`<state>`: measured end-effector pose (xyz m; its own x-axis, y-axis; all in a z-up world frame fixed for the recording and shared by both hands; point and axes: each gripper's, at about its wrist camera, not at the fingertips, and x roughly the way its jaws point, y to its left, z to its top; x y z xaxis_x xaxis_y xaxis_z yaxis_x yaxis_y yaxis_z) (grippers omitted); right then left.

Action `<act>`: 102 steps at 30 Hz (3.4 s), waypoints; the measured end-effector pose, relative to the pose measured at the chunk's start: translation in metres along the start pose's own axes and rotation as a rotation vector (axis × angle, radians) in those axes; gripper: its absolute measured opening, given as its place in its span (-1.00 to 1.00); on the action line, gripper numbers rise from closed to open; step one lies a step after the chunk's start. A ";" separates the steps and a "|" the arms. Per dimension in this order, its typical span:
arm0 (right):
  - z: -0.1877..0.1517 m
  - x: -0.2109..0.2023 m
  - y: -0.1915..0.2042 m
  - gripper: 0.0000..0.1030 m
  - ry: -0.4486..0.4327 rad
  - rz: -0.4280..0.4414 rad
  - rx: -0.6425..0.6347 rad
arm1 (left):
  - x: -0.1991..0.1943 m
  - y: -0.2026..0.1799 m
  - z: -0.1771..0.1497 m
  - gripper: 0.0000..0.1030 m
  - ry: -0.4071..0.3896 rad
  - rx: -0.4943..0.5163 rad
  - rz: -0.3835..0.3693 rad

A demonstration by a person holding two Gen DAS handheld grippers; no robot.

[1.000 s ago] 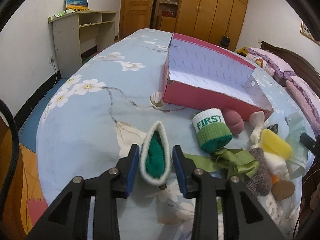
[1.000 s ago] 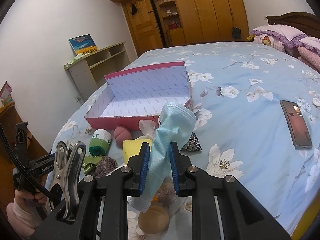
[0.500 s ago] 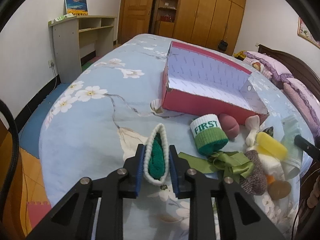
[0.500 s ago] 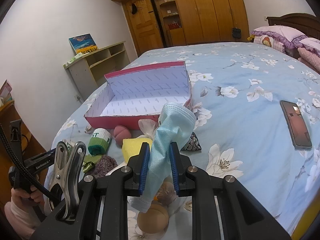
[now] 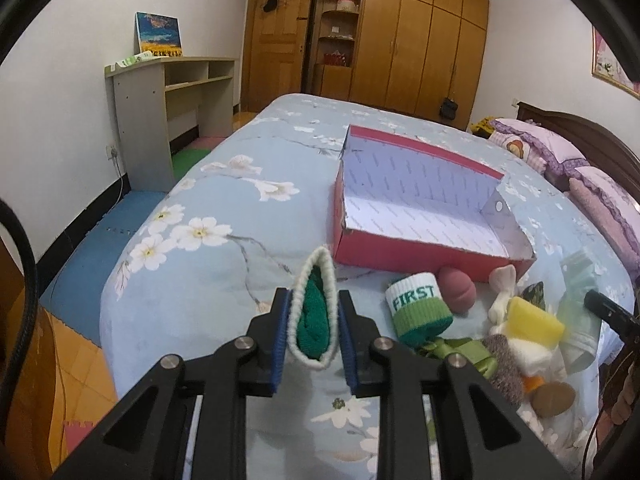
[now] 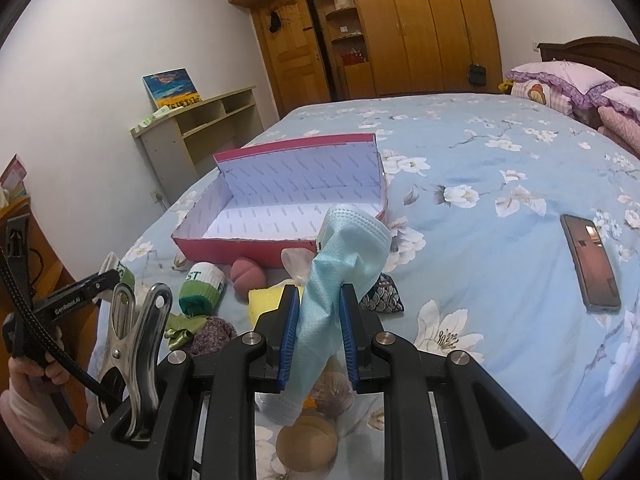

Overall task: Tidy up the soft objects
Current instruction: 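Carry the white sock and blue mask over the pink box with both grippers, then release the white sock and blue mask into the box, opening both grippers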

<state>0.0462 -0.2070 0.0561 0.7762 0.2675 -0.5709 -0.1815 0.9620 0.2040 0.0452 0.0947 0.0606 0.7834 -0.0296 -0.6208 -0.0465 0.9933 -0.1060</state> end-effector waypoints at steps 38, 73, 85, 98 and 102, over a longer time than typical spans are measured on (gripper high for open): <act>0.091 0.049 0.010 -0.58 -0.079 -0.013 -0.145 | 0.059 -0.069 0.087 -0.53 -0.030 0.139 -0.096; 0.080 0.163 -0.032 -0.58 0.098 -0.027 -0.118 | 0.143 -0.081 0.064 -0.52 0.156 0.135 -0.057; 0.071 0.157 -0.030 -0.58 0.111 -0.034 -0.130 | 0.134 -0.082 0.056 -0.52 0.177 0.131 -0.057; 0.072 0.148 -0.030 -0.33 0.062 -0.026 -0.114 | 0.128 -0.083 0.056 -0.09 0.145 0.131 -0.026; 0.075 0.137 -0.028 -0.29 0.029 -0.015 -0.118 | 0.120 -0.085 0.056 0.07 0.130 0.136 -0.017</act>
<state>0.2034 -0.2011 0.0320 0.7616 0.2532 -0.5966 -0.2416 0.9651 0.1013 0.1777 0.0131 0.0384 0.6963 -0.0524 -0.7159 0.0573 0.9982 -0.0174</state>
